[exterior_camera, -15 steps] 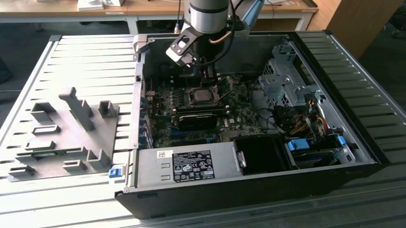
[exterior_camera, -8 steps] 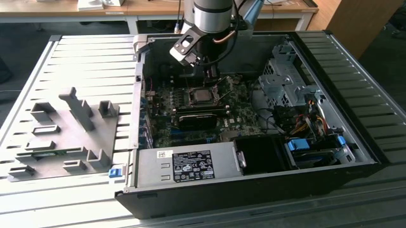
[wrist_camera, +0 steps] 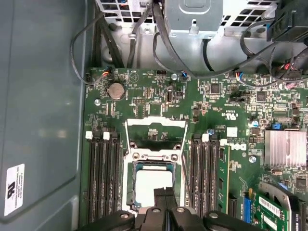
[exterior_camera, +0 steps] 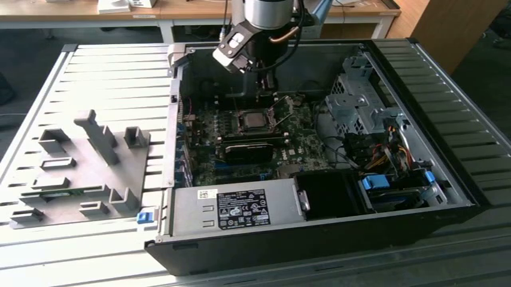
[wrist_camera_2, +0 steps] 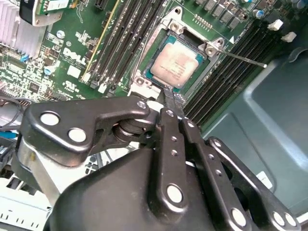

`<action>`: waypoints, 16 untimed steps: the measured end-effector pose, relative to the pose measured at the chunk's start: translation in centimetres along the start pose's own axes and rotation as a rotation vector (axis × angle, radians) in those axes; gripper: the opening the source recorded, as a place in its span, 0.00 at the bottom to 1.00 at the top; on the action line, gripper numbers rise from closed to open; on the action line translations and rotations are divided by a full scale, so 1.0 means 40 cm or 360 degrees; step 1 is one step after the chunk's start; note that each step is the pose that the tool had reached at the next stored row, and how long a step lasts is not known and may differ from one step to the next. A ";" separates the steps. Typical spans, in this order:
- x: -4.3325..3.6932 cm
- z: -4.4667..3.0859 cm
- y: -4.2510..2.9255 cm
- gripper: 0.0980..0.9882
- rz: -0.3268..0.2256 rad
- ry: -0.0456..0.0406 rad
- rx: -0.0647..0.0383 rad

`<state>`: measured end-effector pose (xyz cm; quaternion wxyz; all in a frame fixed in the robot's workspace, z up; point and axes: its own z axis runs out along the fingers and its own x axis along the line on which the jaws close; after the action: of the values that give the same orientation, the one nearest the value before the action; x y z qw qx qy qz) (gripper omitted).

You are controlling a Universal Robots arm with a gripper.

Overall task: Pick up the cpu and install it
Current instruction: 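Close the cpu cover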

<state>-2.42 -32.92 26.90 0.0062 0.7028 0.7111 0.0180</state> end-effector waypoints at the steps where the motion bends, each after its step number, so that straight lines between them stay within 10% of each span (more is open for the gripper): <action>1: 0.000 0.000 0.000 0.01 0.0000 0.0000 0.0000; 16: -0.001 0.002 0.049 0.01 0.0000 0.0000 0.0000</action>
<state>-0.45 -32.92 26.91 0.0064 0.7029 0.7111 0.0181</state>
